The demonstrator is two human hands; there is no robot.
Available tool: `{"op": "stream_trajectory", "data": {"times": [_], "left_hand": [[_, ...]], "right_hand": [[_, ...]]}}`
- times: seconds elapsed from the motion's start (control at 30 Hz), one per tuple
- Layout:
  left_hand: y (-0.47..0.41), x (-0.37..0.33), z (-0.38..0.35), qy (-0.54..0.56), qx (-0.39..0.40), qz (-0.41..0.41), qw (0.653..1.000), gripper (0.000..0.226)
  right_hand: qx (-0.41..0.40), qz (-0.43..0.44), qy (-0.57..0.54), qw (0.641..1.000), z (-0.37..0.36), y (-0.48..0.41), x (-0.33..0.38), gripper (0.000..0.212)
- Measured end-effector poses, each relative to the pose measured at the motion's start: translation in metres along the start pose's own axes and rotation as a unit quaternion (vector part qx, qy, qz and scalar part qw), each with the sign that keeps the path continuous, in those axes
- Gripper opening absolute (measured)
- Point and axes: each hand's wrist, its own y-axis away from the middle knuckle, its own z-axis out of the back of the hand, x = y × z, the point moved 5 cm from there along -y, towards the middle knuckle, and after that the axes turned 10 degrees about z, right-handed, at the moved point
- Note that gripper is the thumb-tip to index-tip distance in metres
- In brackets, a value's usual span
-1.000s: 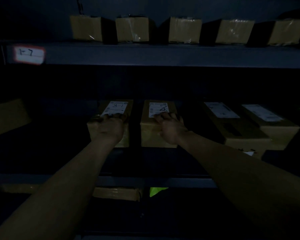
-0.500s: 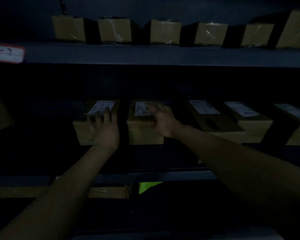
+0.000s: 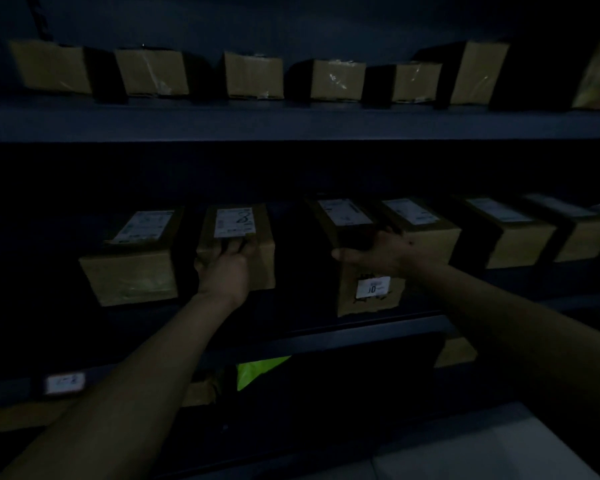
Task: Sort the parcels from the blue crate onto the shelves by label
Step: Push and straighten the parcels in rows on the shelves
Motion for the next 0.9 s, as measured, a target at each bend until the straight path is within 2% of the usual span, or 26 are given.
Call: {"op": "stream_trajectory", "data": {"times": [0.1,0.33,0.43,0.57,0.63,0.73,0.83,0.9], "left_hand": [[0.001,0.001,0.000,0.016,0.011,0.000,1.000,0.070],[0.005,-0.001,0.003,-0.016,0.041,0.002,0.999,0.083],[0.007,-0.014,0.011,-0.037,0.006,-0.009,0.999,0.077],[0.016,-0.063,0.031,0.031,-0.080,-0.076,0.993,0.062],[0.025,-0.089,0.039,0.075,-0.109,-0.116,0.984,0.054],[0.039,-0.119,0.039,0.086,-0.101,-0.162,0.978,0.050],[0.046,-0.142,0.027,0.063,-0.047,-0.148,0.986,0.055],[0.050,-0.154,0.015,0.056,0.003,-0.122,0.991,0.060]], "right_hand": [[0.015,-0.006,0.044,0.999,-0.009,-0.004,0.012,0.110],[-0.007,-0.024,0.040,0.999,-0.008,0.007,0.022,0.089],[-0.018,-0.026,0.056,0.998,-0.008,0.010,0.026,0.089],[-0.017,-0.011,0.079,0.997,-0.009,0.011,0.020,0.089],[-0.048,0.011,0.055,0.997,-0.005,0.017,0.011,0.091],[-0.150,0.022,-0.017,0.988,0.011,0.035,-0.013,0.092],[-0.223,0.020,-0.002,0.975,0.027,0.049,-0.048,0.075],[-0.215,0.002,0.023,0.976,0.030,0.055,-0.074,0.066]]}}
